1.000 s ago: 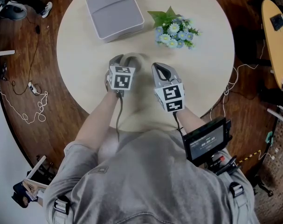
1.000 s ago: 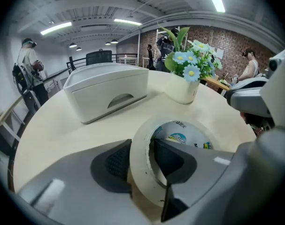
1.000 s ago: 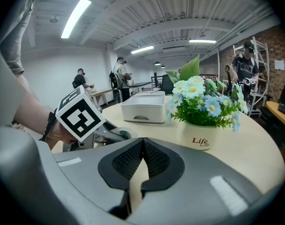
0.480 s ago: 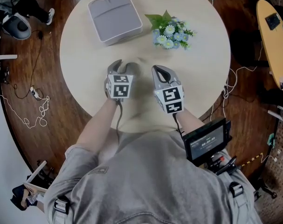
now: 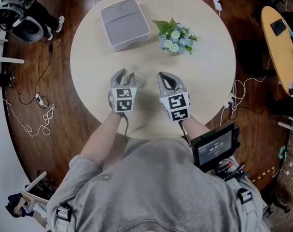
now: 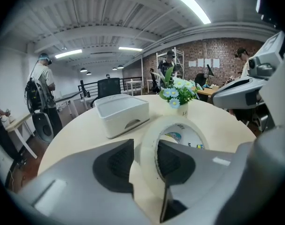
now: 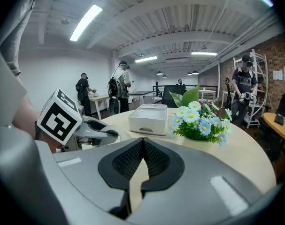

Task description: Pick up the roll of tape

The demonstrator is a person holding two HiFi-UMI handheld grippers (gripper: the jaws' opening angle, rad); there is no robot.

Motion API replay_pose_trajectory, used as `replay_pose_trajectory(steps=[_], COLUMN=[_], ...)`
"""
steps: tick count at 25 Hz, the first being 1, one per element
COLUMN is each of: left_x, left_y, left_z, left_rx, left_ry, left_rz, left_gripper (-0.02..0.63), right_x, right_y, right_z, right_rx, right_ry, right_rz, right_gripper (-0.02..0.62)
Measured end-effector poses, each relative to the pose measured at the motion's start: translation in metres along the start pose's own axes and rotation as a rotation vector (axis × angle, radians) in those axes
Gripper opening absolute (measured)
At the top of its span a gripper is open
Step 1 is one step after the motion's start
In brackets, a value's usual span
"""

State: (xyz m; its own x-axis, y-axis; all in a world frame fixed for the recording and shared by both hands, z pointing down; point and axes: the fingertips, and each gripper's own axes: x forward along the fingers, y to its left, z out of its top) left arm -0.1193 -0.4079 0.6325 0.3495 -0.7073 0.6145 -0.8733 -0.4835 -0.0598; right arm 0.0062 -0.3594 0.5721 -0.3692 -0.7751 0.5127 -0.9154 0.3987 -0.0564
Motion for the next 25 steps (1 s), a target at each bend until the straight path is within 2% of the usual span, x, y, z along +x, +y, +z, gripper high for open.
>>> replay_pose_trajectory(steps=[5, 13, 17, 25], left_x=[-0.025, -0.068, -0.091, -0.138], left_y=[0.004, -0.012, -0.023, -0.062], left_z=[0.014, 0.03, 0.025, 0.016], left_rx=[0.002, -0.015, -0.07, -0.116], left_ry=[-0.065, -0.162, -0.185, -0.228], left_rz=[0.007, -0.027, -0.019, 0.043], left_gripper=[0.124, 0.124, 0.124, 0.124], right_x=[-0.011, -0.043, -0.062, -0.118], right_y=[0.008, 0.013, 0.02, 0.02], right_z=[0.013, 0.021, 0.02, 0.011], right_rx=[-0.022, -0.038, -0.054, -0.081], right_ry=[-0.037, -0.081, -0.108, -0.17], right_rz=[-0.014, -0.065, -0.049, -0.004], right_gripper=[0.014, 0.014, 0.014, 0.014])
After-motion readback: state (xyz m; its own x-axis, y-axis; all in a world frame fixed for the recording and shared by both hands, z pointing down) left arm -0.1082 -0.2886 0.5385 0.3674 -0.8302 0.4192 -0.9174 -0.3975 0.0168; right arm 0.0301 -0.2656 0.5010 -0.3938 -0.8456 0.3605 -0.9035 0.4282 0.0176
